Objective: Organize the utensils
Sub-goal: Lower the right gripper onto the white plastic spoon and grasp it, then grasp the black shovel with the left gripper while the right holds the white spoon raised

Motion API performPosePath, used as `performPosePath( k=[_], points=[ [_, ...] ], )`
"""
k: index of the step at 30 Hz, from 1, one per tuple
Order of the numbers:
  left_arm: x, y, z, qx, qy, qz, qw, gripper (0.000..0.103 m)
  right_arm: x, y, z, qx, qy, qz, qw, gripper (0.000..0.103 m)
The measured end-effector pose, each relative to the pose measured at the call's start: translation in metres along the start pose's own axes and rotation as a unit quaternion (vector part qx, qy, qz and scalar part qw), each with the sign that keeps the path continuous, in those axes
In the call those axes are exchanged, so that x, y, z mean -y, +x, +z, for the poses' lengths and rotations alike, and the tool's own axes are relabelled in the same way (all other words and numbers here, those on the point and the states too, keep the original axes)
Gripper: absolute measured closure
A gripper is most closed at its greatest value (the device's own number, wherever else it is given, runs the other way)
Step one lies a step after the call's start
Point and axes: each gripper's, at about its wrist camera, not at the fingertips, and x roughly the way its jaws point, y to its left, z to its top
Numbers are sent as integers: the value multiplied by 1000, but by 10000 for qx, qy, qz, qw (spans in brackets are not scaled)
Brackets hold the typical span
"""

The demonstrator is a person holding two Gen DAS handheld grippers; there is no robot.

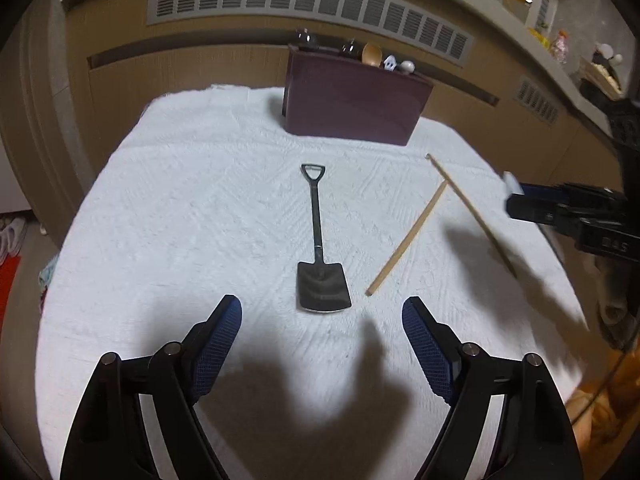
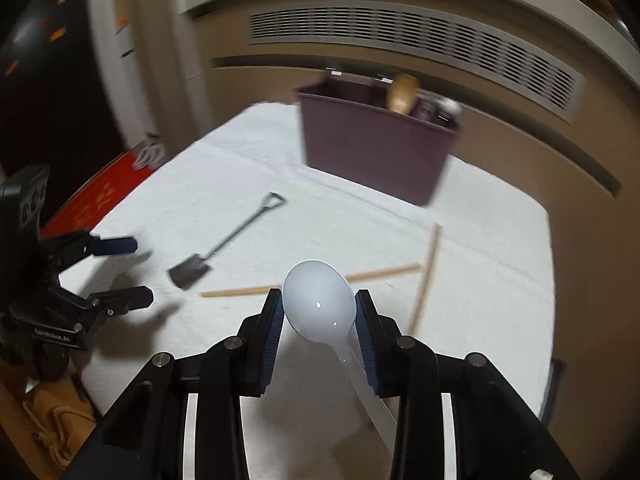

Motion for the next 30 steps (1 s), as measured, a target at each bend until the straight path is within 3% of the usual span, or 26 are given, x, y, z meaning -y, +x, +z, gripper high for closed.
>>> performPosePath(
  k=[3,7,10,11,14,20,22,23,25,30],
  points=[
    [4,20,5,-251,-201,205,9993,27,13,0,-10,84,373,46,9993,69],
    [15,33,6,-238,-17,689,9973,37,24,-3,-22,207,566,74,9982,69],
    [23,36,2,-147,206,950,9952,51,30,-5,-28,249,646,80,9976,69],
    [23,35,1,-116,221,942,9952,70,31,-7,-30,268,663,66,9974,69],
    [22,20,1,63,162,913,9957,70,31,-14,-34,361,694,-4,9969,69],
    [38,-54,14,1162,573,892,9876,74,31,-36,-37,640,717,-77,9953,69],
    [41,-70,18,1393,604,864,9846,78,29,-43,-37,737,703,-102,9948,69],
    [42,-78,21,1518,614,848,9828,88,28,-47,-37,781,680,-104,9946,69],
    [46,-91,26,1738,654,811,9792,89,25,-53,-38,848,638,-128,9943,69],
    [45,-100,31,1836,704,847,9768,90,22,-64,-37,951,572,-211,9936,69]
  ],
)
